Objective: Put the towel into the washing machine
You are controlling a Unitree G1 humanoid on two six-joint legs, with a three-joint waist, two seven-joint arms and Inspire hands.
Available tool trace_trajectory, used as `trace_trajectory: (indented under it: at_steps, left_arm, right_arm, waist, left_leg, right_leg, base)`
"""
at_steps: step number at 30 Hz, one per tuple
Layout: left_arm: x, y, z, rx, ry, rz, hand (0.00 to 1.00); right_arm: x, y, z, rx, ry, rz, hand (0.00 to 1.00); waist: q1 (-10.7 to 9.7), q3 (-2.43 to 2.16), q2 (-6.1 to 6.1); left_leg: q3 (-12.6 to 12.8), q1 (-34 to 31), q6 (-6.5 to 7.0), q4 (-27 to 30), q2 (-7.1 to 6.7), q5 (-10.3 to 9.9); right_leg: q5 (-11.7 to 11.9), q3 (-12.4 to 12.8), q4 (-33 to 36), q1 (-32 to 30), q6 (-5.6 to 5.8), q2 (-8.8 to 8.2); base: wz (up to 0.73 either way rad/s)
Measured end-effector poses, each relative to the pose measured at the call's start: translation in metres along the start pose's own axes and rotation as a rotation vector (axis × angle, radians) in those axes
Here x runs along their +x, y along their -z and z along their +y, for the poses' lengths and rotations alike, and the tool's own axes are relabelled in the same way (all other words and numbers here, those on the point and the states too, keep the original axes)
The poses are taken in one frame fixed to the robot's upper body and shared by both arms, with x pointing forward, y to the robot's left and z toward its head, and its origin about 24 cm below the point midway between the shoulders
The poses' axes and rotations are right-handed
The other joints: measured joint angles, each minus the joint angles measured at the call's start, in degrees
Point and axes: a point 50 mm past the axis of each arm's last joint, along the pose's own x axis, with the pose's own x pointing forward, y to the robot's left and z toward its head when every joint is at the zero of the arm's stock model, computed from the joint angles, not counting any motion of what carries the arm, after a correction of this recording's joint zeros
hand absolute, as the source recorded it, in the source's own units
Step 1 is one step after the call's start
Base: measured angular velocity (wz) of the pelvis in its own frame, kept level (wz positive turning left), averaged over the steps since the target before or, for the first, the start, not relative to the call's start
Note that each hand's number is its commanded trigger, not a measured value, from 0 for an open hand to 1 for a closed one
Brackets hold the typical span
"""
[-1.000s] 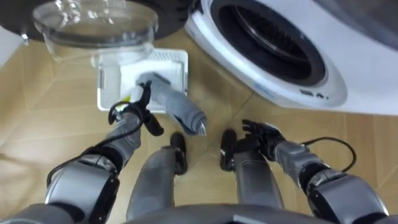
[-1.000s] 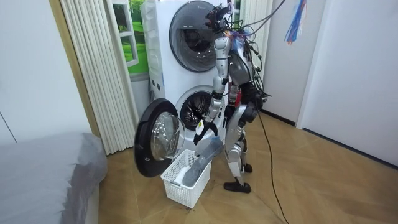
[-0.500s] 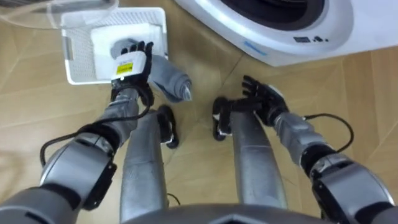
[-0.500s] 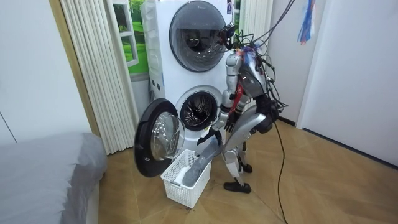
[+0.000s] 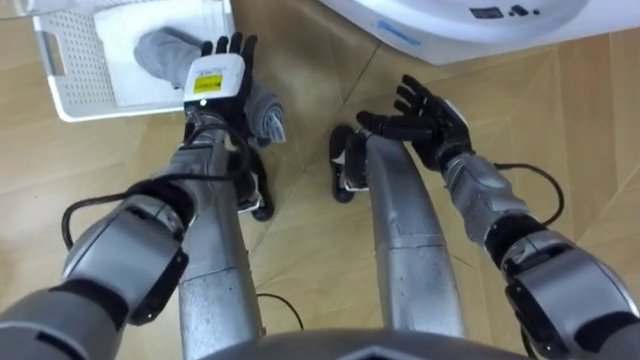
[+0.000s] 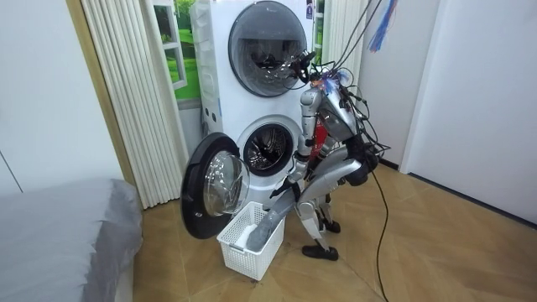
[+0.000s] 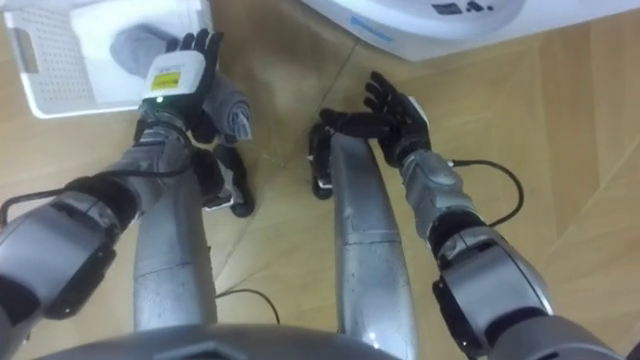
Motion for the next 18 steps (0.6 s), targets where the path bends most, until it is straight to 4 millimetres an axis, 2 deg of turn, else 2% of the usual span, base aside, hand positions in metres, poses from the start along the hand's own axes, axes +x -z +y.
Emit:
trace_trajectory:
  at_steps: [3,4,5,7,18]
  left_arm:
    - [-0.002,0.001,-0.003,0.033,0.016,-0.017,0.0]
    - [-0.002,0.001,-0.003,0.038,0.019,-0.019,0.07]
    - [-0.002,0.001,-0.003,0.048,0.022,-0.024,0.59]
    - [-0.002,0.001,-0.003,0.056,0.026,-0.03,1.0]
    - [0.009,-0.002,0.006,0.139,0.161,-0.049,1.0]
  right_arm:
    - [0.001,-0.001,0.002,0.005,-0.007,0.001,0.0]
    - [0.001,-0.002,0.002,0.004,-0.008,0.001,0.0]
    - [0.002,-0.003,0.001,0.008,-0.005,-0.001,0.0]
    - [0.001,-0.002,0.0,0.019,-0.001,0.002,0.0]
    - [0.004,-0.006,0.002,0.101,-0.038,0.003,0.0]
  waist:
    - [0.15,0.01,0.02]
    - [0.15,0.01,0.02]
    - [0.17,0.01,0.02]
    - [0.16,0.01,0.02]
    - [-0.76,0.1,-0.14]
  left_leg:
    - [-0.8,-0.53,-0.33,1.22,0.1,-1.01]
    - [-0.91,-0.65,-0.37,1.42,0.14,-1.17]
    - [-1.1,-0.86,-0.41,1.59,0.13,-1.37]
    - [-1.28,-0.97,-0.34,1.6,0.04,-1.43]
    - [-1.05,-1.86,0.0,2.37,-0.08,-2.28]
  right_leg:
    - [-0.74,-0.21,0.8,-0.32,-0.1,0.44]
    - [-0.88,-0.27,0.95,-0.38,-0.07,0.51]
    - [-1.05,-0.41,1.04,-0.49,-0.09,0.52]
    - [-1.26,-0.53,1.03,-0.52,-0.04,0.46]
    - [-1.79,0.34,1.88,-1.89,0.31,0.83]
  base:
    - [-0.06]
    - [-0.03]
    - [0.0]
    - [0.0]
    - [-0.03]
